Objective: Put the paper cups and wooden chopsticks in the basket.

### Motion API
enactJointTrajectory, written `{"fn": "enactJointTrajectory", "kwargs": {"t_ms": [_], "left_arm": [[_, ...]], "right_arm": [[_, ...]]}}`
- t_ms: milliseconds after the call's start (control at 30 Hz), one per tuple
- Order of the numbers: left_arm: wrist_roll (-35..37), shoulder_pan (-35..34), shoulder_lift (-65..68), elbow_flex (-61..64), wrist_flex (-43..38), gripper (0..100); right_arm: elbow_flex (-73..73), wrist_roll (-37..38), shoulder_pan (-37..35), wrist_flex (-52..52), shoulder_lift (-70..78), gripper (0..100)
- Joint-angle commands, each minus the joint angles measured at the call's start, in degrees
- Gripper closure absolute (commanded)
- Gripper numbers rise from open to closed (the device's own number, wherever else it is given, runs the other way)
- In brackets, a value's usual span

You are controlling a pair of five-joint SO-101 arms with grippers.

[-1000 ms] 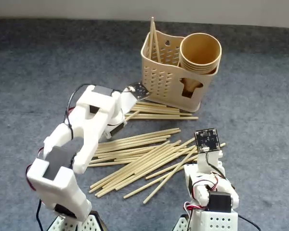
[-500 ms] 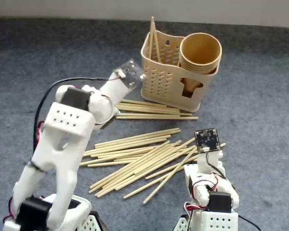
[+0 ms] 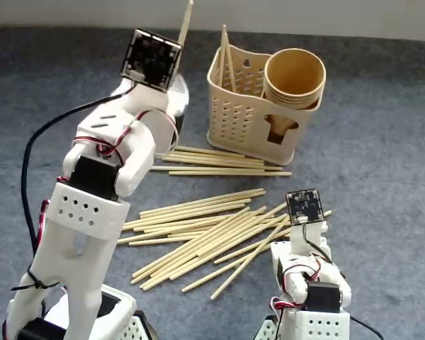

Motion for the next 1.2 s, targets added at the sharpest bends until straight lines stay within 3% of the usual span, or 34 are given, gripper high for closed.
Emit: {"fn": "enactJointTrajectory", "kwargs": {"t_ms": [0, 367, 567, 733, 1033, 1167], "left_arm": [[1.49, 1.89, -1.89, -2.77, -14.15, 99], [1.49, 10.15, 0.92, -3.12, -28.92, 99], [1.49, 10.59, 10.59, -3.30, -41.85, 99], [1.41, 10.15, 17.71, -3.30, -48.09, 99], [1.41, 10.15, 20.70, -2.86, -48.70, 99], [1.41, 9.80, 19.56, -3.03, -41.85, 96]], "right_arm": [[8.84, 0.53, 0.66, -0.04, -0.66, 99.2], [8.84, 0.53, 0.66, -0.04, -0.66, 99.2], [8.84, 0.53, 0.66, -0.04, -0.66, 99.2], [8.84, 0.53, 0.66, -0.04, -0.66, 99.2], [8.84, 0.53, 0.66, -0.04, -0.66, 99.2], [8.84, 0.53, 0.66, -0.04, -0.66, 99.2]]}}
